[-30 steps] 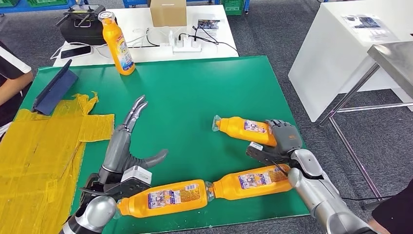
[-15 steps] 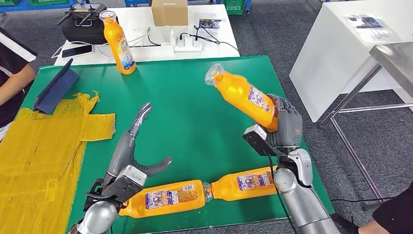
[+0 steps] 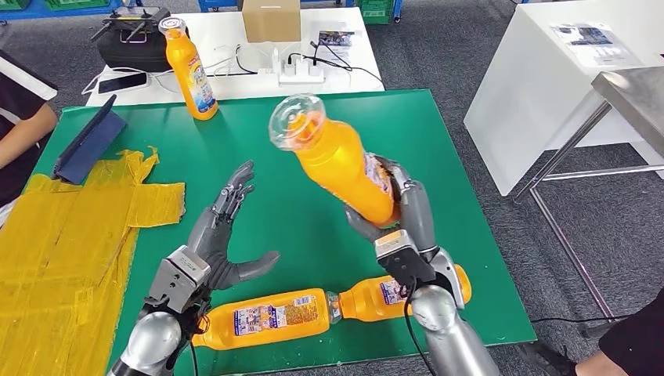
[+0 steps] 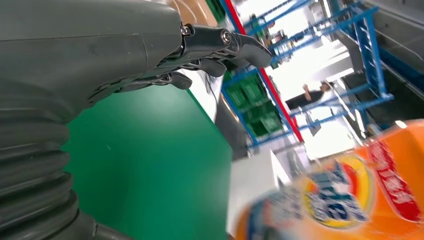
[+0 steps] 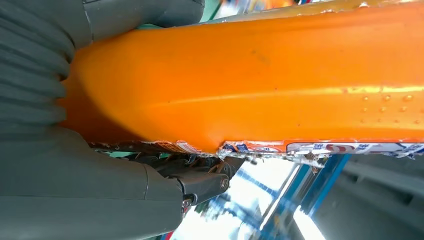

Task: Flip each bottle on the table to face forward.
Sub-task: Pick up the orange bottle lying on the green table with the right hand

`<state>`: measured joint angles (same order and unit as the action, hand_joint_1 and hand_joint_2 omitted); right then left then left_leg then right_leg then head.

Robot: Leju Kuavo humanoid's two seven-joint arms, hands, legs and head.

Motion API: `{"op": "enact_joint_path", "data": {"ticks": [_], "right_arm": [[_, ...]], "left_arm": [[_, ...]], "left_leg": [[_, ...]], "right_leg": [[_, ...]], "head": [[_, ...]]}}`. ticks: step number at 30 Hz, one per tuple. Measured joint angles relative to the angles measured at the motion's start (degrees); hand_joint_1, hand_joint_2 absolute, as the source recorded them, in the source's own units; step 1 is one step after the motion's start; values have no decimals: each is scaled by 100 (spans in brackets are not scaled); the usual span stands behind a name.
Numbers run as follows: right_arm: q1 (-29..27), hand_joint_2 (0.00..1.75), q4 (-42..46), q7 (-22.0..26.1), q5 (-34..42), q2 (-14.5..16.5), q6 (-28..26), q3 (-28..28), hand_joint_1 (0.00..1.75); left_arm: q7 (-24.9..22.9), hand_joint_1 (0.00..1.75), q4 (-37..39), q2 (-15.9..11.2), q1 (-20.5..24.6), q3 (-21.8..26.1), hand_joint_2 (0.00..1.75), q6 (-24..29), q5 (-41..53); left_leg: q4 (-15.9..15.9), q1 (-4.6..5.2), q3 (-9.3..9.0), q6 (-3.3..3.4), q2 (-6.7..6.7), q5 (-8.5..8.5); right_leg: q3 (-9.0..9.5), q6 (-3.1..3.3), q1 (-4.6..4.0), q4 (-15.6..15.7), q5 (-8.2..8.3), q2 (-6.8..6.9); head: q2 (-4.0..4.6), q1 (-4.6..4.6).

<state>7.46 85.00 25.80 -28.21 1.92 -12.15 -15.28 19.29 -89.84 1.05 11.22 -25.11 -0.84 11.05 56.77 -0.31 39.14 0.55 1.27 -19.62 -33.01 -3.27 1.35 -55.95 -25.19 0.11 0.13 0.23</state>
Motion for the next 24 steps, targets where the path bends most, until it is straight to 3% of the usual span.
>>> {"op": "enact_joint_path", "data": {"ticks": [16,17,20,21,24], "right_arm": [[236,175,-1209,66,270,536,187,-1077,174],[258,175,-1290,73,295,556,188,-1119,174],[298,175,-1448,94,350,593,188,-1187,175],[301,175,-1465,97,357,597,188,-1192,175],[301,175,-1468,98,358,597,188,-1193,175]], "left_arm": [[112,0,-14,139,287,-251,175,104,-482],[155,10,-23,139,298,-279,175,49,-591],[273,141,-61,139,308,-332,175,-105,-845],[285,175,-66,139,309,-337,175,-123,-870],[287,175,-67,139,309,-337,175,-125,-873]], "left_leg": [[0,0,1,0,0,0],[0,0,0,0,0,0],[0,0,1,0,1,0],[0,0,1,0,2,0],[0,0,1,0,2,0]], "right_leg": [[-2,0,0,0,0,0],[-2,0,0,0,0,0],[-1,0,1,0,0,1],[-1,0,1,0,0,1],[-1,0,1,0,0,1]], "head": [[0,1],[0,1],[0,1],[0,1],[0,1]]}}
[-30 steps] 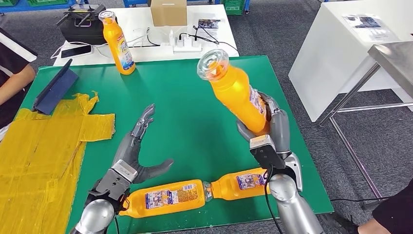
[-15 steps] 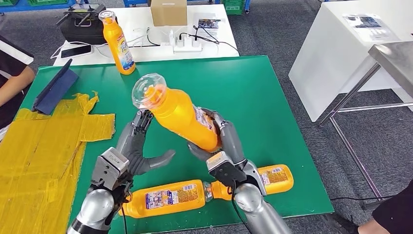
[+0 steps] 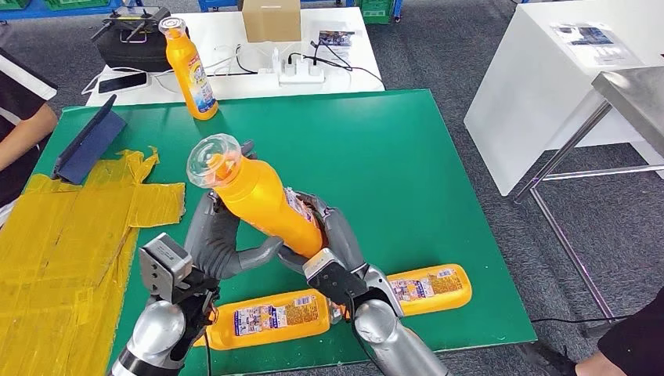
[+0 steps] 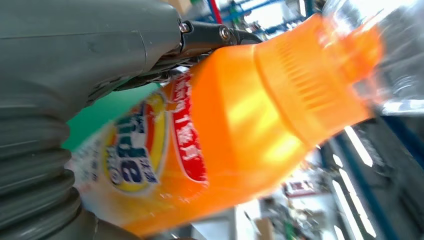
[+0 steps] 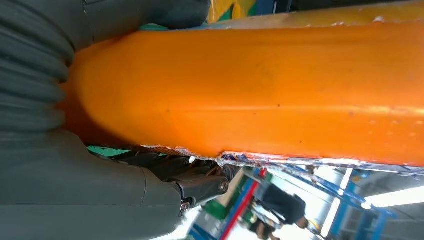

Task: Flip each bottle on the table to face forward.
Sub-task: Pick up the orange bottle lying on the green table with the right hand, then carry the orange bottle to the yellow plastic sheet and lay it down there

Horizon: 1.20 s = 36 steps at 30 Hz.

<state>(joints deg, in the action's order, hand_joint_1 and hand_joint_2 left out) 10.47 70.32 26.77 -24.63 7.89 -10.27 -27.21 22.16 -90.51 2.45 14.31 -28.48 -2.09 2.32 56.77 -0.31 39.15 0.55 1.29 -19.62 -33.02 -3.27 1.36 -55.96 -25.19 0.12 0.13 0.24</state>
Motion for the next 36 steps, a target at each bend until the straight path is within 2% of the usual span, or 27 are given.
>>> {"op": "enact_joint_path", "data": {"ticks": [8,16,22,26,27,31,33,36], "right_arm": [[91,175,-223,178,12,63,-31,-241,175],[78,175,-80,151,-254,63,-309,-488,175],[84,175,26,21,-255,64,-349,-635,171],[89,175,31,-43,-103,70,-371,-719,6],[86,175,38,-44,-72,75,-397,-743,0],[0,175,224,-114,-107,53,-538,-827,0],[-99,175,426,-247,-303,1,-569,-862,0],[-326,175,769,-551,-648,-143,-526,-881,0]], "left_arm": [[220,175,-129,2,7,-86,175,-184,-332],[176,175,-124,20,31,-142,175,-73,-221],[155,175,-72,88,62,-148,175,219,-123],[186,175,38,96,116,-112,175,579,-21],[196,175,63,96,130,-94,175,775,142],[-84,175,194,-17,283,102,175,1737,1513],[-486,175,336,-168,444,318,175,2095,2564],[-1248,175,677,-547,773,737,175,2450,4296]], "left_leg": [[0,0,0,0,-1,-1],[0,0,0,0,-2,-1],[0,0,0,0,-2,-1],[0,0,0,0,-2,-1],[0,0,0,0,-2,-1],[0,0,0,0,-2,-1],[0,0,0,-1,-7,-1],[0,-5,-1,-5,-12,2]], "right_leg": [[-1,0,0,1,0,-1],[-3,0,1,1,0,-1],[-2,0,0,1,0,-1],[-1,0,0,0,0,-1],[-2,0,0,0,0,-1],[-3,0,0,0,0,-1],[-7,1,0,0,1,-3],[-11,3,-2,-2,1,-6]], "head": [[0,0],[0,0],[0,0],[0,1],[0,2],[0,2],[0,1],[0,0]]}}
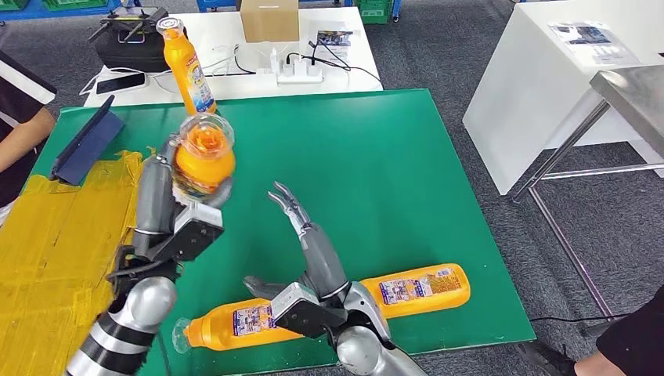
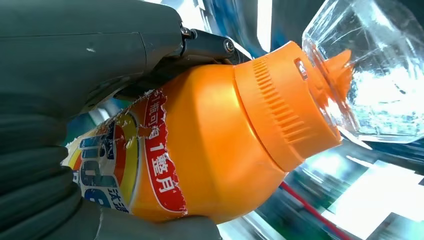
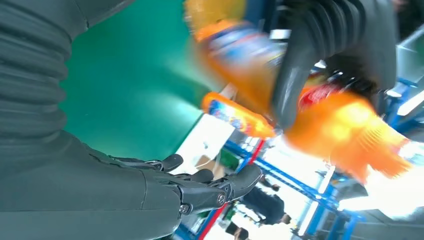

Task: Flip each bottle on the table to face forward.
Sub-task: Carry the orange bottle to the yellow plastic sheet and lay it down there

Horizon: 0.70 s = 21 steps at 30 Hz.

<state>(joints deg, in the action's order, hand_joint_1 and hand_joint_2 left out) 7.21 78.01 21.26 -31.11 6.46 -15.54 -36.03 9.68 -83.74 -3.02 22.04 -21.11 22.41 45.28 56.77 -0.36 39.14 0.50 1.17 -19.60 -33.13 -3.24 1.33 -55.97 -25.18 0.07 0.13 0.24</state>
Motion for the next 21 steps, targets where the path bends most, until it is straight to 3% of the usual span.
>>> {"op": "enact_joint_path", "data": {"ticks": [6,12,16,21], "right_arm": [[-327,175,435,-296,-323,-259,326,6,0],[-595,175,522,-481,-720,-426,609,-69,0],[-629,175,472,-739,-1040,-551,916,-226,0],[-443,175,123,-1049,-1512,-669,1174,-557,0]], "left_arm": [[-554,175,729,-731,507,645,175,-38,1540],[-966,175,1665,-1371,959,836,175,-454,3227],[-1107,175,2411,-1463,1205,745,175,-835,3910],[-1193,175,3441,-1319,1536,363,175,-1368,4100]], "left_leg": [[0,-4,1,-3,0,2],[-1,-4,3,-10,1,-5],[-1,-4,4,-10,3,-5],[0,-2,7,-8,2,-4]], "right_leg": [[-4,1,0,-1,-1,0],[-62,8,0,1,-7,0],[-66,8,1,1,-6,0],[-63,5,2,1,-3,0]], "head": [[0,1],[0,2],[0,2],[0,2]]}}
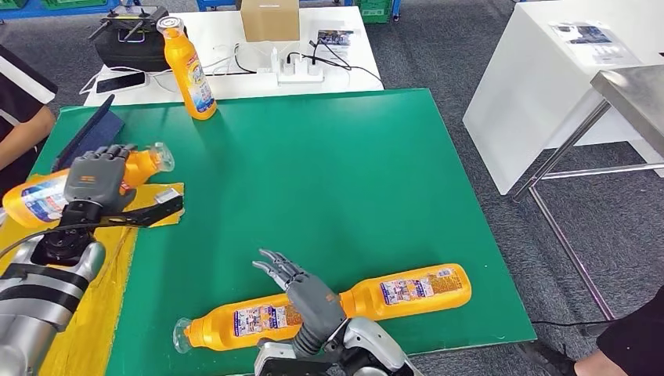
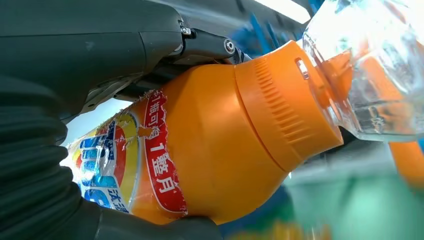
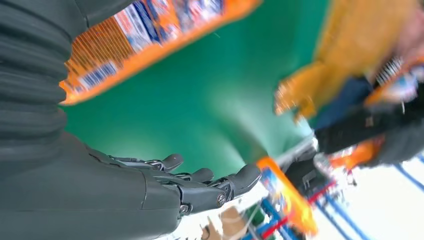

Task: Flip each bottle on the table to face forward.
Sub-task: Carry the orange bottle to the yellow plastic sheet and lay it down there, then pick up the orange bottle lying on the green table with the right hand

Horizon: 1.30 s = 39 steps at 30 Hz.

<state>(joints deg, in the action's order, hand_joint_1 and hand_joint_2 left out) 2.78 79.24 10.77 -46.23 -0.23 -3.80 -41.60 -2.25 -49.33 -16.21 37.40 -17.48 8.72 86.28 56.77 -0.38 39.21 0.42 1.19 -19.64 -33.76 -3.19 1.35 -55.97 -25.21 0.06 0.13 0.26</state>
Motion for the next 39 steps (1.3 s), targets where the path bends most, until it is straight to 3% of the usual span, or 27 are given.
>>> {"op": "enact_joint_path", "data": {"ticks": [7,16,17,20,21,25,26,29,30,31,35,39], "right_arm": [[418,175,-843,-329,-424,-112,95,-488,0],[828,175,-1572,-830,-980,-95,-127,-761,0],[877,175,-1650,-871,-1030,-74,-154,-776,0],[1002,175,-1832,-915,-1094,-16,-183,-817,0],[1033,175,-1884,-927,-1111,1,-187,-829,0],[1172,175,-2124,-1009,-1189,75,-168,-849,4],[1214,175,-2190,-1019,-1202,90,-152,-852,17],[1339,175,-2384,-1028,-1211,130,-111,-855,114],[1377,175,-2452,-1021,-1187,142,-90,-854,136],[1415,175,-2517,-1001,-1145,150,-63,-849,138],[1539,175,-2724,-870,-958,172,56,-819,170],[1628,175,-2908,-696,-656,178,141,-723,175]], "left_arm": [[-62,175,1330,317,442,-429,175,-545,-10],[-262,175,2094,573,580,-567,175,-683,-290],[-302,153,2139,593,580,-574,175,-681,-311],[-368,27,2248,636,581,-593,175,-661,-331],[-397,5,2273,647,581,-598,175,-634,-334],[-533,0,2339,692,585,-604,175,-395,-344],[-543,0,2350,705,586,-604,175,-341,-356],[-472,0,2370,745,593,-601,175,-198,-468],[-405,0,2371,761,598,-595,175,-128,-539],[-328,0,2370,780,604,-583,175,-55,-612],[-127,0,2359,870,633,-525,0,92,-792],[233,0,2181,980,627,-463,0,345,-1181]], "left_leg": [[1,0,1,4,-1,7],[1,-1,0,4,-2,7],[1,-1,0,3,-1,8],[1,-1,0,4,-2,10],[1,-1,-1,5,-2,11],[1,-1,-5,7,-2,15],[1,-1,-7,6,-2,15],[0,-1,-19,5,-1,15],[0,-1,-22,5,-1,15],[0,-2,-24,5,-1,15],[0,-1,-33,4,-3,18],[0,-1,-43,5,-6,21]], "right_leg": [[55,7,-1,-2,12,0],[55,10,-1,-1,12,0],[55,10,-1,-1,12,0],[55,11,-1,-1,13,0],[55,11,-1,-1,13,0],[53,12,-1,0,14,0],[48,12,-1,0,14,0],[20,16,-2,1,11,0],[16,18,-2,1,9,0],[16,20,-1,1,8,0],[22,22,-1,2,12,-1],[30,22,-1,3,17,-1]], "head": [[0,1],[0,1],[0,1],[0,1],[0,0],[0,1],[0,1],[0,1],[0,1],[0,1],[0,0],[0,1]]}}
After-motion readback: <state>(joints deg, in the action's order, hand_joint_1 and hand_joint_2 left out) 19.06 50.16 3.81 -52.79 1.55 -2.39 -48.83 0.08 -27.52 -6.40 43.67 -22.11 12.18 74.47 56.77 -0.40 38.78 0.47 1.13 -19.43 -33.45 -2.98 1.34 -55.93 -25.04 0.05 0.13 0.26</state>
